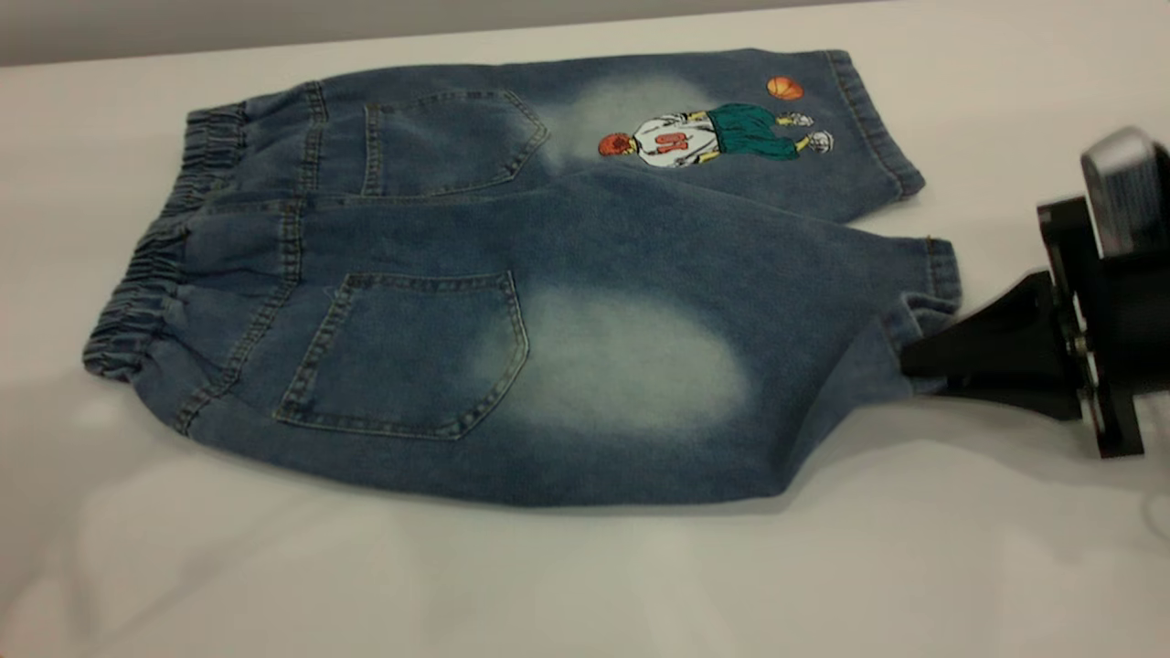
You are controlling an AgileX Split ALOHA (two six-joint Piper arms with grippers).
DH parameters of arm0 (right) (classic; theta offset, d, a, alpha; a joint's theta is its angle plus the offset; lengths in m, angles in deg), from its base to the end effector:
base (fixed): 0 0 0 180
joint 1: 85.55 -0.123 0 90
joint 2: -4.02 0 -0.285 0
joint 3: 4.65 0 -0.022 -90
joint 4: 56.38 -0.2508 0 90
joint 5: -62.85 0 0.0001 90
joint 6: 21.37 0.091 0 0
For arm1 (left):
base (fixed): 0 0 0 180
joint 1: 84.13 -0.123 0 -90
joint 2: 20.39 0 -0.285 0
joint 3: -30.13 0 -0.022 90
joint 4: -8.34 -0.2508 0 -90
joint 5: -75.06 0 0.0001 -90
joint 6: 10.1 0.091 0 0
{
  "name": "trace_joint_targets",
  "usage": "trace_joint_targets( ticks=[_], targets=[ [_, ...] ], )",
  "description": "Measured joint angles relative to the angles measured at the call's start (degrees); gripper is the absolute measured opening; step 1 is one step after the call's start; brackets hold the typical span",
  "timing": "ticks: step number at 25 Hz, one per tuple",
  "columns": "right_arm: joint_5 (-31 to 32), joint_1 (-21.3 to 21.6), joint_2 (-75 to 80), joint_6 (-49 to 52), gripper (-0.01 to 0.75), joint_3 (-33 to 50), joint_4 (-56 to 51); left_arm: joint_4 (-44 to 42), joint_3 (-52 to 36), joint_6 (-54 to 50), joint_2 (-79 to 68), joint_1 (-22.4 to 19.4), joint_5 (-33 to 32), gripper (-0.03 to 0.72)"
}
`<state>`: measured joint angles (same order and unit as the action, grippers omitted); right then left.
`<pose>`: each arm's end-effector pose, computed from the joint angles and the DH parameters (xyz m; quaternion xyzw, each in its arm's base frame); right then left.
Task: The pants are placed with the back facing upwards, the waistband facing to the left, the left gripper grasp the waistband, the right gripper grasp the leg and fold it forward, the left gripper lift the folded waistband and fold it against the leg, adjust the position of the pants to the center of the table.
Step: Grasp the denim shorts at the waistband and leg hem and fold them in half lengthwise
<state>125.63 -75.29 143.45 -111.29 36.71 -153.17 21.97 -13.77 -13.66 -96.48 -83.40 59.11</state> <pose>0.2544 0.0356 0.0156 0.1307 0.8440 0.5153 0.0710 0.2232 -0.0088 0.2285 -0.1162 0.9178 -0.0869 0.3694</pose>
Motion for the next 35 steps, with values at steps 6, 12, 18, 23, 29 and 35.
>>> trace_joint_targets(
  ticks=[6,12,18,23,29,35],
  targets=[
    [-4.2,0.0,-7.8,0.0,0.017,0.0,3.2,0.0,0.0,-0.1,-7.9,0.0,3.0,0.47],
    [-7.7,0.0,-12.5,0.0,0.017,0.1,5.4,0.1,0.0,-0.1,-16.2,0.0,4.5,0.47],
    [-8.5,0.0,-12.4,0.0,0.017,0.1,5.6,0.1,0.0,-0.1,-24.8,0.0,10.0,0.47],
    [-8.5,0.0,-12.4,0.0,0.017,0.1,5.6,0.1,0.0,-0.1,-32.5,0.0,14.1,0.47],
    [-8.5,0.0,-12.3,0.0,0.017,0.0,5.5,0.1,0.0,-0.1,-38.0,0.0,19.4,0.47],
    [-8.5,0.0,-12.3,0.0,0.017,0.0,5.4,0.0,0.0,0.0,-38.7,0.0,22.5,0.47]
  ],
)
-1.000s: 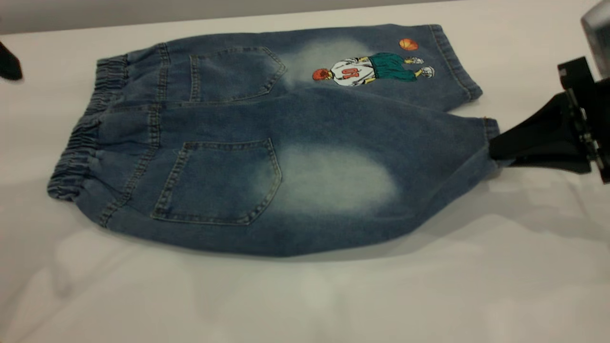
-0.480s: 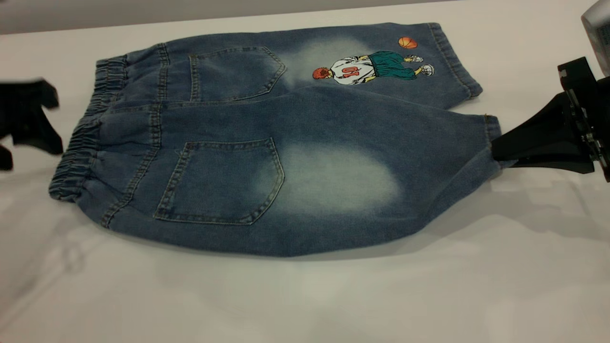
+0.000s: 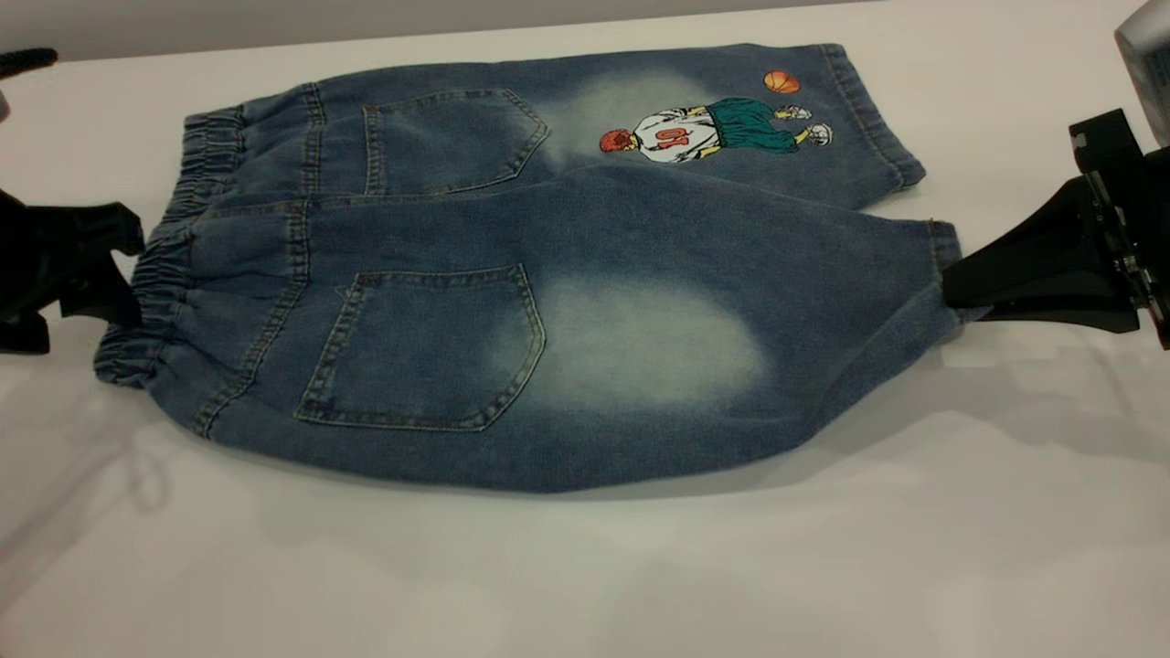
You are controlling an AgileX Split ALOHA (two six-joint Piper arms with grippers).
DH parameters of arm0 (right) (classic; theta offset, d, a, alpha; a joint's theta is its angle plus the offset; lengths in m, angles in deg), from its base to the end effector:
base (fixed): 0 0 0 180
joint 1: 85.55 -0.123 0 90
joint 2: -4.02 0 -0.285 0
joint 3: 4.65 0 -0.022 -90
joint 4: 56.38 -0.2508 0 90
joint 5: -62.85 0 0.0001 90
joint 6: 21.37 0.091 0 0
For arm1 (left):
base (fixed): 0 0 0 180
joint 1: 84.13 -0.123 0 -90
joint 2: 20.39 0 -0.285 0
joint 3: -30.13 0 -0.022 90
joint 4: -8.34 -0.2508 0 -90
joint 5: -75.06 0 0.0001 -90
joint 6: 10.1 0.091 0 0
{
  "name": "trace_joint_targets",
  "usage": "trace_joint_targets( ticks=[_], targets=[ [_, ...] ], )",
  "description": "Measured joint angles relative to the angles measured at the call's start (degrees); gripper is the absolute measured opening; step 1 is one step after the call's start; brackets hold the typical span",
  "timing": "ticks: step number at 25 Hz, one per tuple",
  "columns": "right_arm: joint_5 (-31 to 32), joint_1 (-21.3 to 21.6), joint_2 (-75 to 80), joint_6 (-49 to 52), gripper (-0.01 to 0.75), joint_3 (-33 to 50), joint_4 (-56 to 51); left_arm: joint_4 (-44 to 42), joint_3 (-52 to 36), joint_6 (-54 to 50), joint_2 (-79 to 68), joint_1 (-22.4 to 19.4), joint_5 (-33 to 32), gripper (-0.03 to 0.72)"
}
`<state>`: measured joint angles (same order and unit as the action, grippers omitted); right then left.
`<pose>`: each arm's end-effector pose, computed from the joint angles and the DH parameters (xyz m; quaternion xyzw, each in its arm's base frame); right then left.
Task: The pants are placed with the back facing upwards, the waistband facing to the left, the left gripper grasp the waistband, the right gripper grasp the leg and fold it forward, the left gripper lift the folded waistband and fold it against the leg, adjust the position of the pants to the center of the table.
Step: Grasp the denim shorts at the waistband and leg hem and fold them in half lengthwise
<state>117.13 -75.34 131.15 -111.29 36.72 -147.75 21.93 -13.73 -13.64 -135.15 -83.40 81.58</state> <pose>0.2650 0.0274 0.0572 0.0444 0.8844 0.4448 0.1344 0.2735 -0.0011 0.0757 -0.1409 0.9605 -0.0242 0.2386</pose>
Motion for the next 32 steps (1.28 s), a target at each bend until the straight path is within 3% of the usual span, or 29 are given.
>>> trace_joint_targets(
  ticks=[19,22,32],
  targets=[
    [0.6,0.0,0.0,0.0,0.017,0.0,0.1,-0.3,0.0,-3.0,-7.3,0.0,7.7,0.457],
    [0.8,0.0,0.0,0.0,0.017,0.0,0.1,-0.3,0.0,-3.0,-7.3,0.0,7.8,0.398],
    [0.8,0.0,0.0,0.0,0.017,0.0,0.1,-0.4,0.0,-3.0,-7.2,0.0,7.8,0.055]
  ],
)
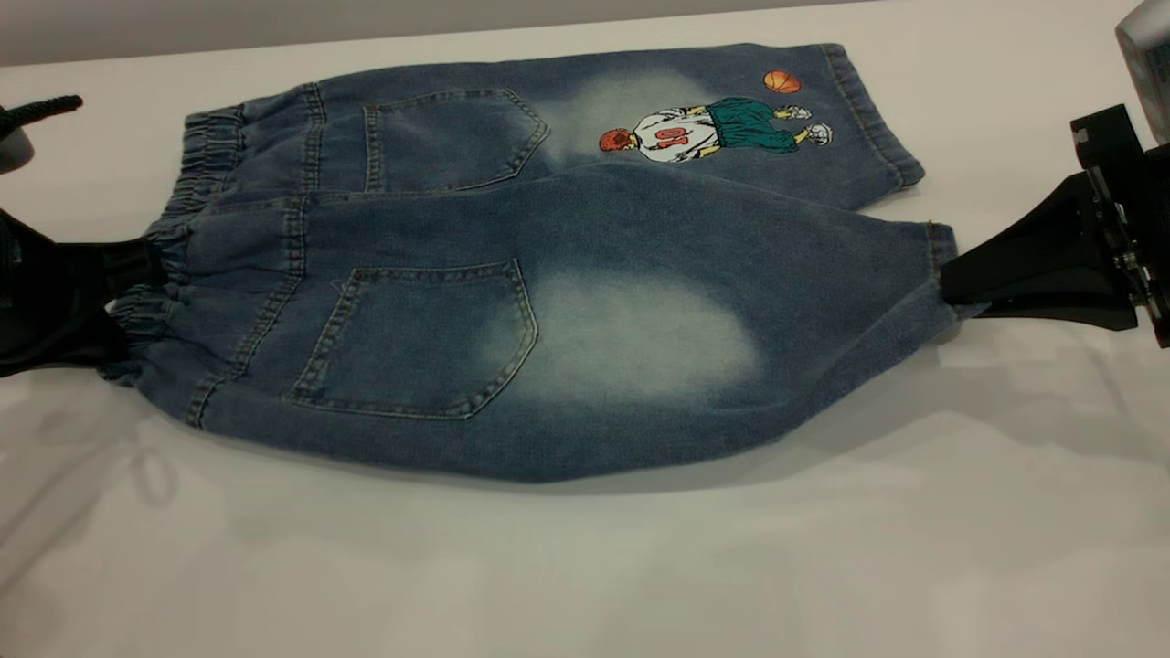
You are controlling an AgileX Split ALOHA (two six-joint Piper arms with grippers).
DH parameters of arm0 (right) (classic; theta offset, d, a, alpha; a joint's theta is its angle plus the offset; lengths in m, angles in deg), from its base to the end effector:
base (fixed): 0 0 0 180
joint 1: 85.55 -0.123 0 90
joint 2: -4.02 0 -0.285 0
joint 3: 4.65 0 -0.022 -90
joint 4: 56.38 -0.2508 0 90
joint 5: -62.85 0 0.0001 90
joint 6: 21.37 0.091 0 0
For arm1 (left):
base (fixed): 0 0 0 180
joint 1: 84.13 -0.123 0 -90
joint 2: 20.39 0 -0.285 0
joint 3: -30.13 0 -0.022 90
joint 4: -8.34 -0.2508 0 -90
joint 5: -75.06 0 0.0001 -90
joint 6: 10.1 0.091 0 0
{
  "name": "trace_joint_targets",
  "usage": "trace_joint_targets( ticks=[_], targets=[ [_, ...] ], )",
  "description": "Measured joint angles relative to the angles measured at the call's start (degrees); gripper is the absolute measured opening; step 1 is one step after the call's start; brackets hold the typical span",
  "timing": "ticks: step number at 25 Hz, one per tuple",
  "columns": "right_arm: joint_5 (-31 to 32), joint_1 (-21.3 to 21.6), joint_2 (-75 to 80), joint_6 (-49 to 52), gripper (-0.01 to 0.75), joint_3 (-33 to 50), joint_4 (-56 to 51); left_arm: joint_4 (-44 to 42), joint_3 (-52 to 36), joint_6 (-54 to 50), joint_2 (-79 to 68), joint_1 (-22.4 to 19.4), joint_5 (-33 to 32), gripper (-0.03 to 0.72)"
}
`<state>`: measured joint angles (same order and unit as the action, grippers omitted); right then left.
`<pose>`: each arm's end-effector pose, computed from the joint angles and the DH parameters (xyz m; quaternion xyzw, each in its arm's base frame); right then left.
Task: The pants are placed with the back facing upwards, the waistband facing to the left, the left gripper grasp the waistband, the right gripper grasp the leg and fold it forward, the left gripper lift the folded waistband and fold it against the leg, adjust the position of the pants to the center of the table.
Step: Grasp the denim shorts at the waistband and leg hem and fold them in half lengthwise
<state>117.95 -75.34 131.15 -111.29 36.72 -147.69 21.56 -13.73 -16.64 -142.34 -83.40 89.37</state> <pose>0.2648 0.0282 0.0582 0.0429 0.8813 0.4511 0.1344 0.2764 0.0016 0.0469 -0.1638 0.9557 -0.0154 0.2440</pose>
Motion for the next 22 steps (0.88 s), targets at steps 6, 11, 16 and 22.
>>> trace_joint_targets(
  ticks=[6,11,16,22],
  targets=[
    [0.0,0.0,0.0,0.0,0.017,0.0,0.0,-1.5,0.0,-0.2,2.7,0.0,-3.7,0.048],
    [0.8,0.0,0.0,0.0,0.017,0.0,-0.1,-1.5,0.0,0.0,8.4,0.0,-6.7,0.048],
    [3.0,0.0,-0.3,0.0,0.017,0.0,-1.1,-1.5,0.0,0.2,13.4,0.0,-10.9,0.048],
    [2.1,0.0,-4.3,0.0,0.017,-0.5,-3.0,-1.5,0.3,0.2,17.4,0.0,-14.8,0.048]
  ],
)
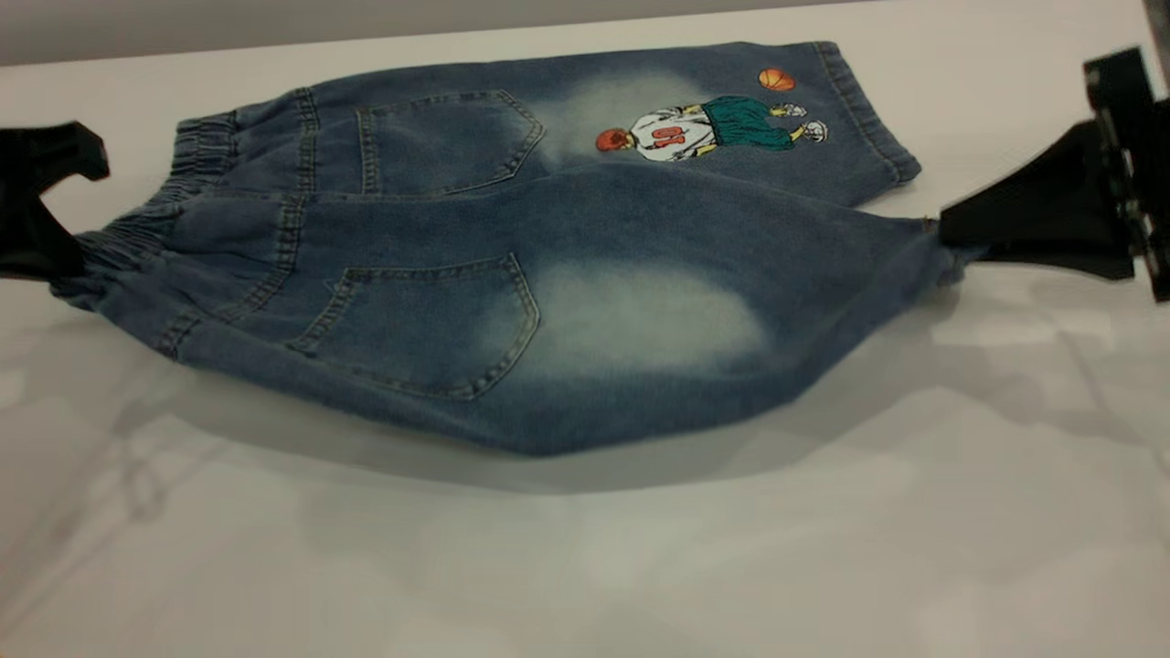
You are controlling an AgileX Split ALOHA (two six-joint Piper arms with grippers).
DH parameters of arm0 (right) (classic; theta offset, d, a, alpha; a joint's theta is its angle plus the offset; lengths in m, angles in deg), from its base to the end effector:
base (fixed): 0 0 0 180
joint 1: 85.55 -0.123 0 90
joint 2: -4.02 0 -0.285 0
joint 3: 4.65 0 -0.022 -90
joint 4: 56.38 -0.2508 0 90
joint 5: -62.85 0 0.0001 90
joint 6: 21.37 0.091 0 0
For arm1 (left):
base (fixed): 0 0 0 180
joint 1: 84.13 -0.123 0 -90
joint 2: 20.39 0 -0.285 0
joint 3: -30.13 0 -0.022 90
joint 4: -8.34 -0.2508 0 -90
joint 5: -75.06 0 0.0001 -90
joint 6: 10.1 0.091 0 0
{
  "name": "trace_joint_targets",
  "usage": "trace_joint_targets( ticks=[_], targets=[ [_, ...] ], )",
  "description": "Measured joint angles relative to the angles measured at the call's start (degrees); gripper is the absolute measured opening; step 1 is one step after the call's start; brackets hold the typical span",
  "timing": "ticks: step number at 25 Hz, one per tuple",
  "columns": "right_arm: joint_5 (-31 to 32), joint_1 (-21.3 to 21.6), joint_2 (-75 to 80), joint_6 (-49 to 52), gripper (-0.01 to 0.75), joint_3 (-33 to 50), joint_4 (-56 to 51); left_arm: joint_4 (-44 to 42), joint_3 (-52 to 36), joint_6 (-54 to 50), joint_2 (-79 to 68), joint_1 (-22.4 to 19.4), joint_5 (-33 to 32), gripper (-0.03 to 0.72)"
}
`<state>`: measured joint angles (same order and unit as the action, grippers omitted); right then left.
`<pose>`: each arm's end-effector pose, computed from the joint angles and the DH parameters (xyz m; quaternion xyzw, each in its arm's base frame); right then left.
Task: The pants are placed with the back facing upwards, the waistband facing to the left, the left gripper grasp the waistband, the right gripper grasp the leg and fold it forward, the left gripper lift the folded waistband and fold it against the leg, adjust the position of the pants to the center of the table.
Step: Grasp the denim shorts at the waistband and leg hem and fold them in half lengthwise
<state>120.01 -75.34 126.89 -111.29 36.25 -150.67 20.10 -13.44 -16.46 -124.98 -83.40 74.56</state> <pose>0.2745 0.0281 0.0820 0.0429 0.8659 0.4635 0.1832 0.2700 -0.0036 0.1196 -0.1453 0.9518 -0.0451 0.2664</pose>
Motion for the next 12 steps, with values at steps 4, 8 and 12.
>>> trace_joint_targets(
  ticks=[4,8,12],
  targets=[
    [-0.2,0.0,-3.2,0.0,0.017,-2.3,1.3,0.0,3.0,1.2,0.1,0.0,-4.1,0.047],
    [-0.4,0.0,-3.7,0.0,0.017,-5.4,2.1,0.1,8.3,3.6,0.1,0.0,-8.1,0.047],
    [-1.1,0.0,-3.7,1.0,0.017,-8.5,2.1,0.1,14.1,4.3,-0.4,0.0,-12.7,0.047]
  ],
)
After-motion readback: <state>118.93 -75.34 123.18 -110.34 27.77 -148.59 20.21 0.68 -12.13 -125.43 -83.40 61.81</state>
